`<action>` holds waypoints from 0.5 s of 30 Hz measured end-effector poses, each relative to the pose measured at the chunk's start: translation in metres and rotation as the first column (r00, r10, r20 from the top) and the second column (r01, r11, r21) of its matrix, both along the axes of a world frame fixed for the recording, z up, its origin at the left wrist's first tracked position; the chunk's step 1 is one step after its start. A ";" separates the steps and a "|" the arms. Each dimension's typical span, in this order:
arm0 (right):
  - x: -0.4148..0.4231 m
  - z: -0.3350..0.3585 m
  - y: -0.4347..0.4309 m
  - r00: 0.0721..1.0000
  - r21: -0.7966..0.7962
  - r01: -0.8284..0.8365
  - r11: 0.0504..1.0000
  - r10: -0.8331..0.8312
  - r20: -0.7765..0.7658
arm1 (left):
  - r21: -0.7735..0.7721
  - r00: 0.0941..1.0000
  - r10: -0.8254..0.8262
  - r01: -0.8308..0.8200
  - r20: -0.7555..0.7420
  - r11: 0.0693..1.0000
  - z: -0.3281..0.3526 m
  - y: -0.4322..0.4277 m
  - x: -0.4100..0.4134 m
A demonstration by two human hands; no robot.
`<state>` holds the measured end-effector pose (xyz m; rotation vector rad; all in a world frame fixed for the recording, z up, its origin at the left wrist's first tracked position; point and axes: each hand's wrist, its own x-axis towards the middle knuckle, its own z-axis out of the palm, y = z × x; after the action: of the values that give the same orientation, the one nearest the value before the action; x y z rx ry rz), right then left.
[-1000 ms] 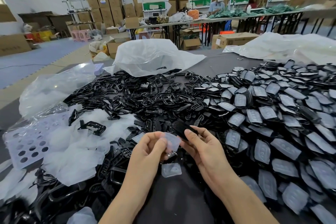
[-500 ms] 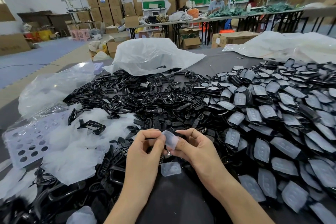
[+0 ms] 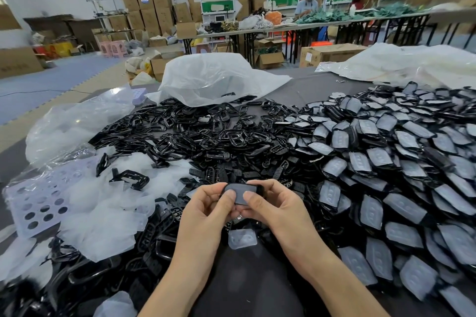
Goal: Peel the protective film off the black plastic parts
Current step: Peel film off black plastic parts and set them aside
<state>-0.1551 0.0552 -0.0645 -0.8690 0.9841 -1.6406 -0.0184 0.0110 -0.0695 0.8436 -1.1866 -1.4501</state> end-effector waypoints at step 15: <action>-0.003 -0.003 0.001 0.987 0.009 0.052 0.999 -0.050 -0.153 | -0.181 0.940 -0.052 0.119 0.337 0.976 0.011 0.012 0.002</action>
<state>-0.1580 0.0559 -0.0670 -0.9791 1.1299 -1.6275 -0.0163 0.0229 -0.0583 0.9282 -1.6116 -1.2620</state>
